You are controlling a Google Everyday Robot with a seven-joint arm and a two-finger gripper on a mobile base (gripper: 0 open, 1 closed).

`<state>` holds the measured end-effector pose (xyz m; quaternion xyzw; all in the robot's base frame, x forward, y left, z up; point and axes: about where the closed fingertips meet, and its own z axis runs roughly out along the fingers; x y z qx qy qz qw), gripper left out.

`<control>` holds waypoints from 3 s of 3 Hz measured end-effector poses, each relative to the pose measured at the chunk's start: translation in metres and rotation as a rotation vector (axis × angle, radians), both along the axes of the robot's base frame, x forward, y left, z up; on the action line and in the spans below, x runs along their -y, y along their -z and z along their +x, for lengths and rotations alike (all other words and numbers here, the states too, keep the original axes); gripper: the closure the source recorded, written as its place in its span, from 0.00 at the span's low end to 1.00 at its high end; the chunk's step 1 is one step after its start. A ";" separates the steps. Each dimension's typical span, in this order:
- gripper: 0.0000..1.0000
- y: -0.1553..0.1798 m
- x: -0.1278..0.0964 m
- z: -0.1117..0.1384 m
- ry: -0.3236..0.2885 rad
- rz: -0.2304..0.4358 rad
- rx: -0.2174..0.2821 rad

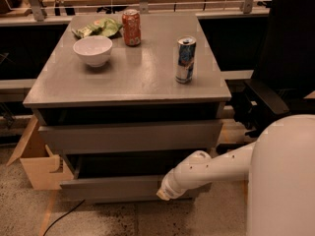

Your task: Close middle drawer

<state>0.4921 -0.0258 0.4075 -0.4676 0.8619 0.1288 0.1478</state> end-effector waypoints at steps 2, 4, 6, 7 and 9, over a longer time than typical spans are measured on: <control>1.00 -0.010 -0.024 0.052 -0.038 0.039 0.096; 1.00 -0.016 -0.041 0.086 -0.059 0.064 0.141; 1.00 -0.006 -0.021 0.069 -0.030 0.029 0.078; 1.00 -0.005 0.017 0.046 0.049 -0.012 0.038; 1.00 -0.012 0.092 0.005 0.237 -0.068 0.004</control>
Offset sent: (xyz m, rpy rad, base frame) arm 0.0886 0.0344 0.0167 0.0580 -0.1503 0.0549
